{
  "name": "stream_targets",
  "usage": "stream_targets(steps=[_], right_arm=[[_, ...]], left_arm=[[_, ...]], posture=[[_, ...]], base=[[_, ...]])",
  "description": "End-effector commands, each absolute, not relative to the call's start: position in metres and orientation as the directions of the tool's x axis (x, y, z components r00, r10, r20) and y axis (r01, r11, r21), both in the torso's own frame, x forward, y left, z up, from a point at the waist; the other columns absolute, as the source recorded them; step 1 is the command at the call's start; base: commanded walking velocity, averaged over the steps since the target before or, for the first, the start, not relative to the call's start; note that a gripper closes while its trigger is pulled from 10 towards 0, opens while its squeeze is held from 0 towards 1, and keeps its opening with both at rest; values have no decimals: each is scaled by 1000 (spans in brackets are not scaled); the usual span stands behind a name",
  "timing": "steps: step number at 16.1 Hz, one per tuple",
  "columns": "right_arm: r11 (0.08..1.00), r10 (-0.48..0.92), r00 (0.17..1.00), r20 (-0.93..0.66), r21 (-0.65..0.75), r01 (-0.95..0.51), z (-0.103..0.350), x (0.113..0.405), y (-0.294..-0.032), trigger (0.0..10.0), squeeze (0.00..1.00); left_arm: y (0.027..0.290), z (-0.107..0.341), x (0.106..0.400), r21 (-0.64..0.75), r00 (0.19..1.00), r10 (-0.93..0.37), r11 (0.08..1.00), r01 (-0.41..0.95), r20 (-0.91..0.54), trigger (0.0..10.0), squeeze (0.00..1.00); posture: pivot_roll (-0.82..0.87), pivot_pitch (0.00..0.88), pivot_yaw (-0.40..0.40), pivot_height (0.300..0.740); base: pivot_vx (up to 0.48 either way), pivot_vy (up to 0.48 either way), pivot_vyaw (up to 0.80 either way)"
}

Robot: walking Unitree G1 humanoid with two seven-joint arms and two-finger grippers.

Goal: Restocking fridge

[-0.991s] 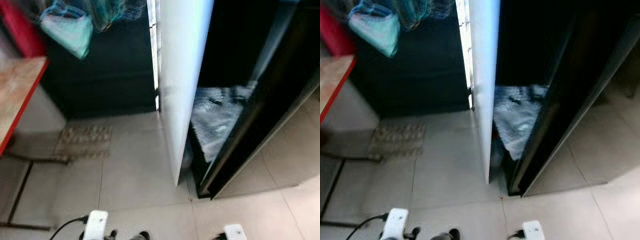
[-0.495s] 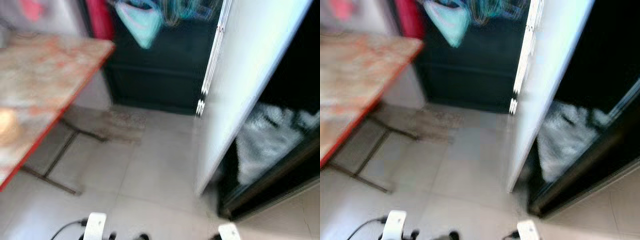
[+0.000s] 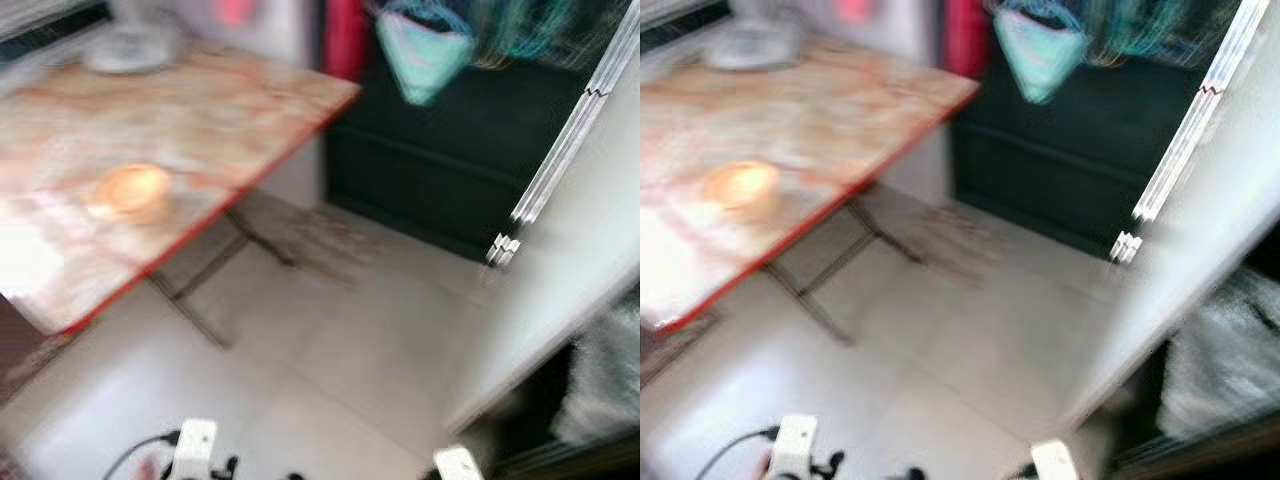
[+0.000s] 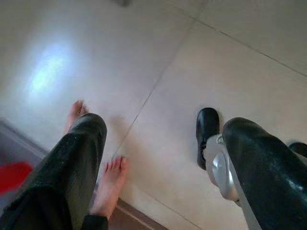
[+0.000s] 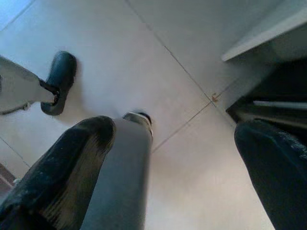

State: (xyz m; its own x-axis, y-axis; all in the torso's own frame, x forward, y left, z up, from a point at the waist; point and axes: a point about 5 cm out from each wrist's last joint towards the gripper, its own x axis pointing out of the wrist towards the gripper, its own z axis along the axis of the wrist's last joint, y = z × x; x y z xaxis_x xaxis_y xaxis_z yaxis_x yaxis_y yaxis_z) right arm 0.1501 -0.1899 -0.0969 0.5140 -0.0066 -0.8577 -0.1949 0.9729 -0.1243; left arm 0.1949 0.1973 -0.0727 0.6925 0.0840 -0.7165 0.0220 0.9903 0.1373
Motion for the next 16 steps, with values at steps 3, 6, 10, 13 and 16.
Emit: stream_targets(steps=[3,6,10,13,16], right_arm=[[972,1,470,-883,-109,-207,-103,136,-187,10000,0],[971,3,466,-885,-108,-211,-103,134,-187,10000,0],[973,11,464,-886,-98,-211,-104,133,-185,10000,0],[980,17,464,-885,-78,-186,-104,134,-185,10000,0],[980,17,462,-887,-77,-185,-104,134,-185,10000,0]], left_arm=[[200,-69,199,136,712,91,991,6,-696,10000,0],[198,-61,212,124,754,83,992,-2,-652,10000,0],[192,-35,240,112,877,54,994,0,-478,10000,0],[191,-2,262,92,964,61,995,-38,-258,10000,0],[179,77,287,152,992,5,988,-24,129,10000,0]], posture=[[28,119,0,740],[28,101,5,740],[31,88,15,740],[36,127,7,740],[43,153,0,740]], base=[[0,0,800],[0,0,800],[0,0,800],[0,0,0],[0,0,0]])
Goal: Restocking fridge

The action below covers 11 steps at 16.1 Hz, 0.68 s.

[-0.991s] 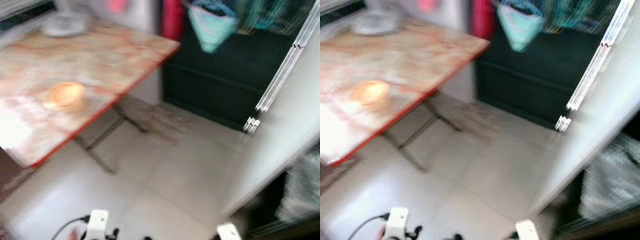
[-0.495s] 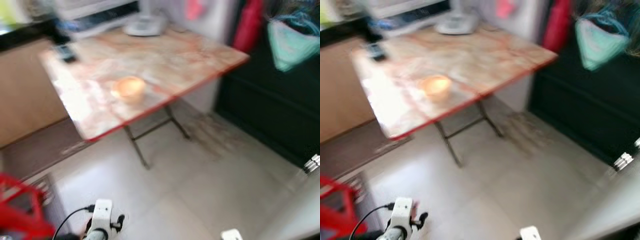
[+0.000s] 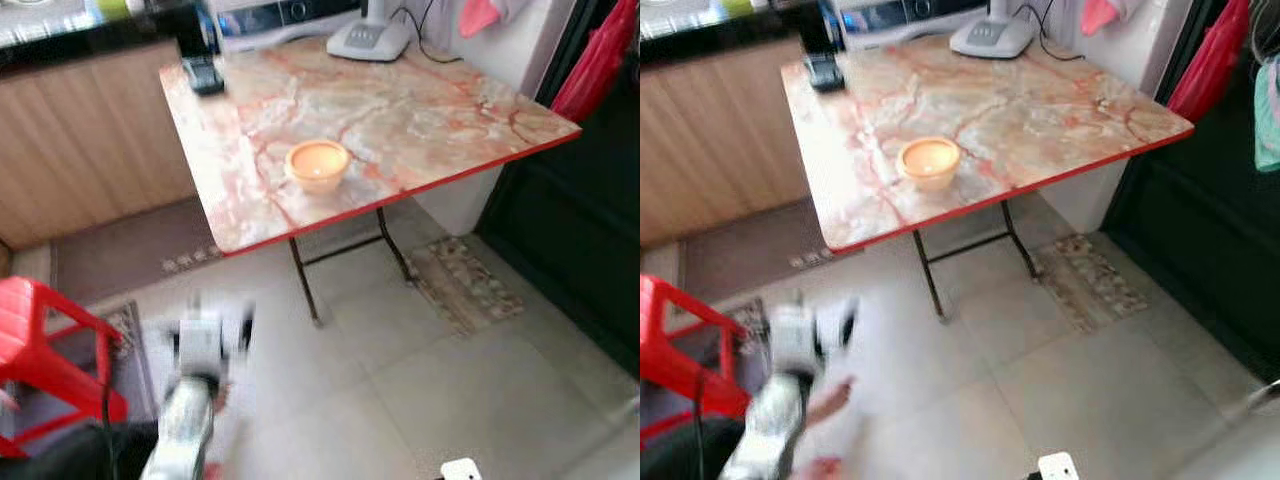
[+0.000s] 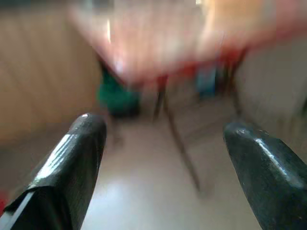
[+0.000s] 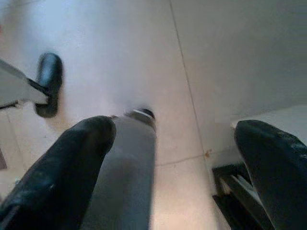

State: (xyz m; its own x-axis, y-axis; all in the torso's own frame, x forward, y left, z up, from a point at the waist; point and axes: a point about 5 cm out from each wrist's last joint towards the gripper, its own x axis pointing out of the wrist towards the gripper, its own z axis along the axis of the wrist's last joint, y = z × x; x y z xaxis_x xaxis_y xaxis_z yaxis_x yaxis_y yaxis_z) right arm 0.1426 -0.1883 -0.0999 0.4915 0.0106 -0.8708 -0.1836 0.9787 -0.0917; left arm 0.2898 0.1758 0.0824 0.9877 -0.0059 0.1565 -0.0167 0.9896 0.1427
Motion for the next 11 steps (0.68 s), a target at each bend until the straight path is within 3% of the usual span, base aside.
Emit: stream_targets(steps=[1,4,11], right_arm=[[979,18,458,-889,-76,-187,-104,133,-185,10000,0],[981,24,460,-888,-68,-183,-104,134,-183,10000,0],[979,28,462,-887,-68,-190,-104,135,-181,10000,0]], left_arm=[[173,99,292,182,976,-28,983,-12,218,10000,0],[166,146,300,198,922,-97,980,23,374,10000,0],[154,156,297,99,943,-95,993,66,320,10000,0]], posture=[[52,167,-4,740],[43,171,0,740],[49,164,-3,740]], base=[[0,0,0],[0,0,0],[0,0,0]])
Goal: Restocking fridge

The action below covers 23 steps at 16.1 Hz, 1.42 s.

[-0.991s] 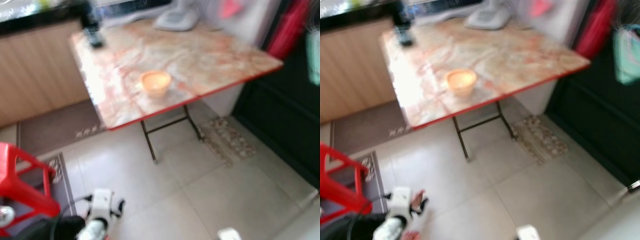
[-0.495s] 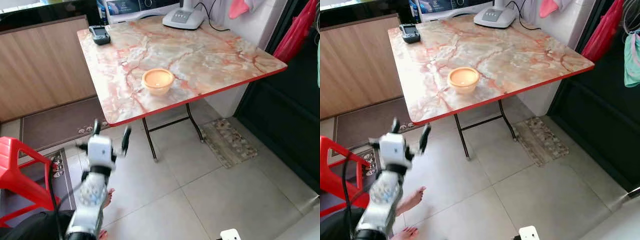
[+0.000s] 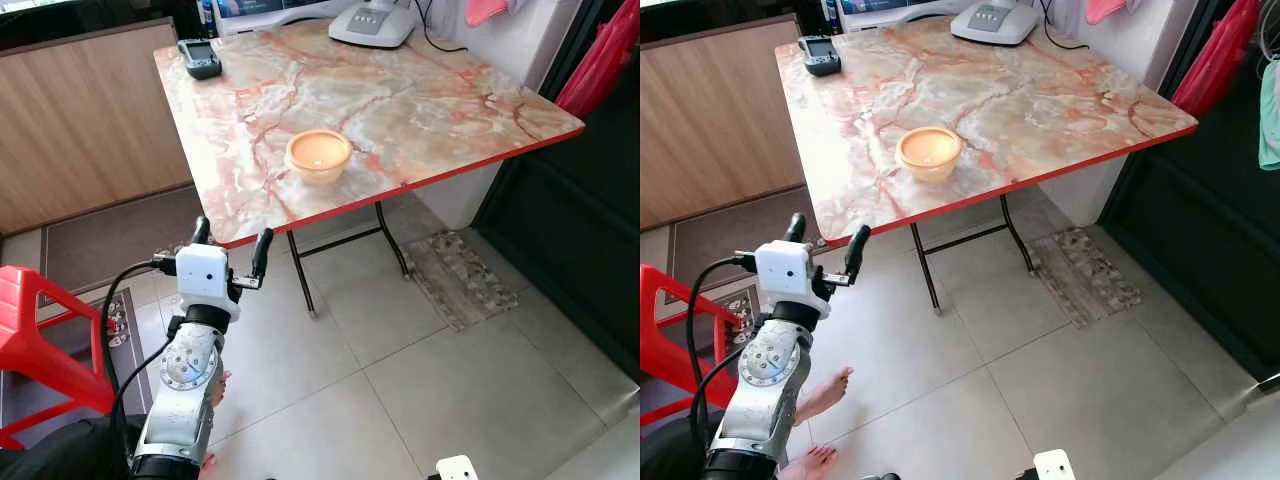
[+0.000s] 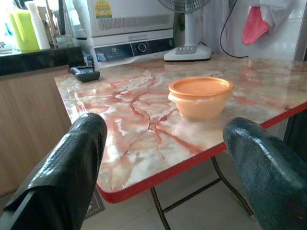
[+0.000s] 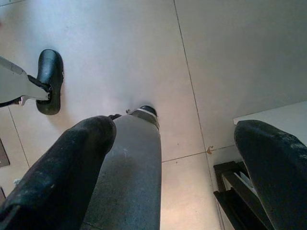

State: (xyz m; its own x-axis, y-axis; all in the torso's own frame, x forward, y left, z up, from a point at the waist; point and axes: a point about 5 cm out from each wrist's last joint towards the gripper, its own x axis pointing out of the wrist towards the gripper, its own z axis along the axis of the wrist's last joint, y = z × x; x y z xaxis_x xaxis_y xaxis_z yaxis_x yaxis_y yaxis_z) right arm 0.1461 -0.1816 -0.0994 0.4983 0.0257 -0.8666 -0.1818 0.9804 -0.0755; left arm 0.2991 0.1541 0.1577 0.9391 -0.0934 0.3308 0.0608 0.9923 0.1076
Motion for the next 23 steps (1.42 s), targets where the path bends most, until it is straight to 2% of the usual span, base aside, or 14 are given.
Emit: stream_targets(steps=[1,20,23], right_arm=[[980,28,464,-885,-67,-188,-104,136,-181,10000,0],[982,41,477,-878,-53,-182,-103,139,-177,10000,0],[981,43,479,-877,-53,-186,-102,140,-176,10000,0]], left_arm=[[154,157,297,98,944,-95,993,67,317,10000,0],[147,169,302,77,944,-121,992,102,308,10000,0],[146,173,301,66,935,-115,993,98,336,10000,0]], posture=[[50,166,-3,740],[54,164,5,740],[53,159,5,740]], base=[[244,0,0],[360,0,0],[0,0,0]])
